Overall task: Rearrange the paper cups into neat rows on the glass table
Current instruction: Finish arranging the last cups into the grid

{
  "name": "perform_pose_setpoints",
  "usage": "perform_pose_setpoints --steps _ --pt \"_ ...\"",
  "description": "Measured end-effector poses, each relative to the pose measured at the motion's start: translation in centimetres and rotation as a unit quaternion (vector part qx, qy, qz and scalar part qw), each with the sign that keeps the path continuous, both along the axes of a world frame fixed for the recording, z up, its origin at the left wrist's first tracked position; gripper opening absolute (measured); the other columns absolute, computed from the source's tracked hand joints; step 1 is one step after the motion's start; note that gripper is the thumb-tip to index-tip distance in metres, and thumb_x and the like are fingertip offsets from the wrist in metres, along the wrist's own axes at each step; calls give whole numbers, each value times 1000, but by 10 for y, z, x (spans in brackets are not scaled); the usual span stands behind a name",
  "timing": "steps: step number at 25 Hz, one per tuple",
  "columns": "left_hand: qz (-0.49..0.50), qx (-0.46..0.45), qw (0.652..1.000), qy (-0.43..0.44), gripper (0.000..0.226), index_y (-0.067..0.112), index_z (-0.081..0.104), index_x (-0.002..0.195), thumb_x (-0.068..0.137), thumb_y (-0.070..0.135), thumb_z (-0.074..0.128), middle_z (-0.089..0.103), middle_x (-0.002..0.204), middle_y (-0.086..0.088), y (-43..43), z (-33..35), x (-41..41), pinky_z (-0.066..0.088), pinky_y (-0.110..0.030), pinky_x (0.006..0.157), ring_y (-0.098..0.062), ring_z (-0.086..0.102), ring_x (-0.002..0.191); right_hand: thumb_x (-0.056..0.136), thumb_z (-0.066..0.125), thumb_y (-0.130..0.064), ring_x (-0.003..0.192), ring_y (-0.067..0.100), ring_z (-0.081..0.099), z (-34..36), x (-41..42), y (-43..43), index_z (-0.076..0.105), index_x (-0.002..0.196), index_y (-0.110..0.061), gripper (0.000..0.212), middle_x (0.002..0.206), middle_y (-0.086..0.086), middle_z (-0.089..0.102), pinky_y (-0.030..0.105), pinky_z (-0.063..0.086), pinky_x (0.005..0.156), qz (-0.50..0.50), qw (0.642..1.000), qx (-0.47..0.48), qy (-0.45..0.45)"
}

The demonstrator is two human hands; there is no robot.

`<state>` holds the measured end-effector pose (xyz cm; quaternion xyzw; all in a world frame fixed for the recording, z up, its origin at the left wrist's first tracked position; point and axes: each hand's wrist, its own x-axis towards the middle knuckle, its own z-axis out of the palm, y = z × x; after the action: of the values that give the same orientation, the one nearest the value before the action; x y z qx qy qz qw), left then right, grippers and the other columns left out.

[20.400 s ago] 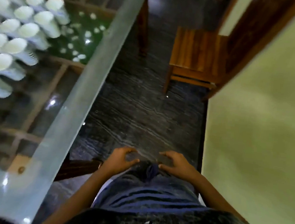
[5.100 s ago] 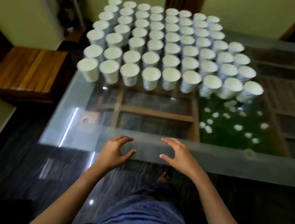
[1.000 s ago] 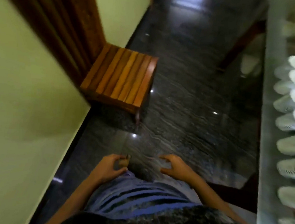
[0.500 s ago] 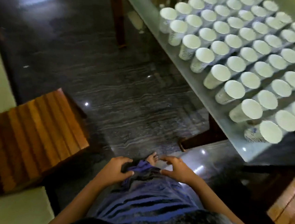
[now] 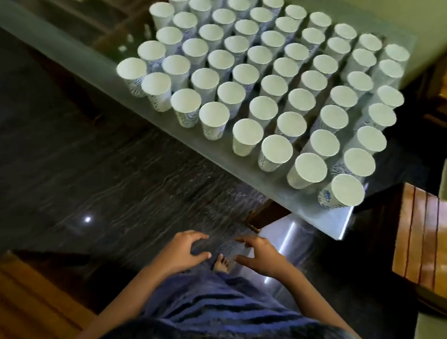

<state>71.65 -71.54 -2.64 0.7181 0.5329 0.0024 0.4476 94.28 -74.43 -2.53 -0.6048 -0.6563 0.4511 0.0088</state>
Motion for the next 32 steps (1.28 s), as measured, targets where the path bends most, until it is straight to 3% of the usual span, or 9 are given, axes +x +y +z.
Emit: perform_pose_setpoints --steps 5,8,12,15,17,20,23,29,32 --pt "-63 32 997 -15 49 14 56 124 81 34 67 57 124 -3 56 12 1 32 -7 84 -13 53 112 85 64 -28 115 17 53 3 -2 14 47 133 -18 52 131 6 53 14 38 82 -87 996 13 2" --pt "-66 68 995 -32 47 13 58 122 80 32 68 58 122 -3 89 29 -3 33 -10 89 -13 54 112 83 66 -27 115 17 53 15 -11 36 48 131 -16 52 129 6 54 8 34 80 -115 992 45 14" --pt "-55 128 987 -79 40 11 63 116 79 26 70 62 116 -2 140 52 -12 34 -10 89 -14 57 109 82 68 -22 104 15 57 41 -31 81 53 127 -12 49 120 9 60 16 42 86 -145 983 111 37" --pt "-73 185 974 -107 35 12 65 112 79 24 70 63 114 -1 175 73 -12 36 -16 94 -13 56 109 81 70 -22 102 15 57 66 -43 114 56 123 -13 46 115 6 61 2 31 78 -176 967 182 37" --pt "-89 220 964 -122 33 12 65 110 79 23 70 64 113 -2 198 85 -11 39 -23 96 -15 56 108 81 70 -21 107 13 55 80 -47 133 56 124 -15 46 116 3 61 0 32 80 -198 957 204 55" --pt "-92 246 956 -129 33 10 65 111 79 21 70 64 114 -4 234 98 -8 44 -32 96 -19 55 110 80 70 -20 107 15 56 96 -49 161 57 122 -16 44 114 3 62 15 41 89 -217 946 234 63" --pt "-81 269 952 -119 34 12 64 112 80 22 69 63 117 -5 270 105 -5 44 -36 97 -20 53 113 81 69 -23 100 15 58 107 -46 193 57 123 -17 44 110 3 61 28 49 86 -205 944 254 50" --pt "-68 293 948 -102 32 10 65 111 81 21 68 63 117 -7 337 105 6 40 -29 94 -22 54 111 79 71 -18 80 16 62 111 -35 266 60 119 -12 42 98 6 64 26 53 69 -191 939 278 63" --pt "-74 284 952 -87 34 12 63 114 81 21 67 61 120 -5 361 103 13 36 -26 95 -20 52 115 78 73 -16 81 13 58 109 -27 295 61 118 -12 42 105 7 64 9 42 64 -200 938 279 48"
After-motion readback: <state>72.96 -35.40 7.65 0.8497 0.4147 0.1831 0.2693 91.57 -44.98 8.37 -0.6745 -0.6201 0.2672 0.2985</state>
